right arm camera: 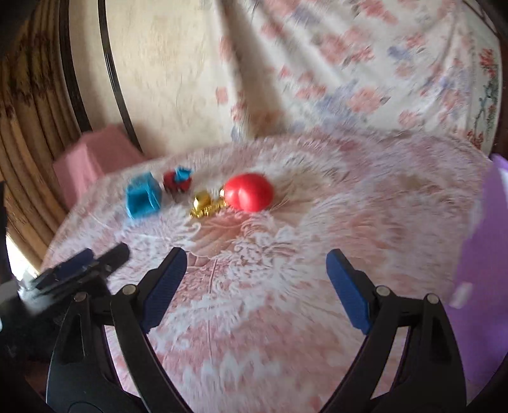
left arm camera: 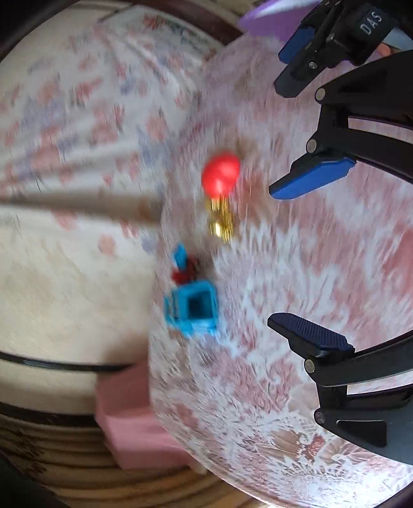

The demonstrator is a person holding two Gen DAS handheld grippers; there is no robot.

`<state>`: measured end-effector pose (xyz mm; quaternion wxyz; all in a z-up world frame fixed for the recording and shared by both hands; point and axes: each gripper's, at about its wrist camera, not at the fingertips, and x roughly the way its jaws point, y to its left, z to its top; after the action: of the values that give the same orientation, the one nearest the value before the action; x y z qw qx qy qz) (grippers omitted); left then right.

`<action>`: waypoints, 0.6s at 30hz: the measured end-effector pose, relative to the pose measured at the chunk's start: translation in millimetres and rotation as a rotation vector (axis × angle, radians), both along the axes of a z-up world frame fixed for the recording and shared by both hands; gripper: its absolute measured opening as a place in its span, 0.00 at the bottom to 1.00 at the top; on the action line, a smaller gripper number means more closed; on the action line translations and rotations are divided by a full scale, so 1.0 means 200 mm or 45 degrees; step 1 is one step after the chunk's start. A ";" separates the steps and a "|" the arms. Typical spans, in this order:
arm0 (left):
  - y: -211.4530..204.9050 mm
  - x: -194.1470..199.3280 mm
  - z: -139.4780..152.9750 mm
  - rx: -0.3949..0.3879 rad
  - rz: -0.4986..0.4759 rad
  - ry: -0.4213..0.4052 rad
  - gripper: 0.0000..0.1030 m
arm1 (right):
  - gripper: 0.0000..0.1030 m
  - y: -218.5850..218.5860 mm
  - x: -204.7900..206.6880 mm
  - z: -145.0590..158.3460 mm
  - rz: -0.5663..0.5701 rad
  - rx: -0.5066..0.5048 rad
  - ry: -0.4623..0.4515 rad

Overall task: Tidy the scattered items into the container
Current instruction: 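Withdraw both tools from the purple box toward the red ball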

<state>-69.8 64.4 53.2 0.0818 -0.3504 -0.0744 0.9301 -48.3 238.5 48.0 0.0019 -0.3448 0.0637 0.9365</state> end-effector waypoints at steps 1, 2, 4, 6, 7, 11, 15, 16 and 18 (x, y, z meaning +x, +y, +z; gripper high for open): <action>-0.03 -0.04 -0.04 -0.004 0.016 -0.018 0.72 | 0.88 -0.02 -0.06 -0.05 0.007 0.010 -0.024; -0.06 -0.08 -0.07 -0.008 0.032 -0.036 0.72 | 0.88 -0.04 -0.11 -0.08 0.009 0.022 -0.041; -0.13 -0.16 -0.14 -0.017 0.063 -0.073 0.72 | 0.88 -0.06 -0.20 -0.15 0.007 0.045 -0.086; -0.19 -0.24 -0.22 -0.025 0.095 -0.109 0.72 | 0.88 -0.05 -0.26 -0.19 0.001 0.048 -0.114; -0.22 -0.28 -0.25 -0.030 0.111 -0.128 0.72 | 0.88 -0.04 -0.30 -0.22 -0.003 0.050 -0.139; -0.27 -0.39 -0.32 -0.041 0.152 -0.147 0.72 | 0.88 0.01 -0.37 -0.24 -0.028 -0.008 -0.157; -0.28 -0.47 -0.32 -0.038 0.173 -0.127 0.72 | 0.88 0.01 -0.48 -0.25 -0.015 0.026 -0.141; -0.28 -0.49 -0.31 -0.039 0.178 -0.120 0.72 | 0.88 0.01 -0.51 -0.26 -0.008 0.018 -0.136; -0.27 -0.54 -0.30 -0.045 0.183 -0.105 0.72 | 0.88 0.02 -0.55 -0.26 0.002 -0.007 -0.137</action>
<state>-177.4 11.0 -7.5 0.0056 -0.3837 -0.0864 0.9194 -158.1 241.9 -4.6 0.0038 -0.3947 0.0657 0.9165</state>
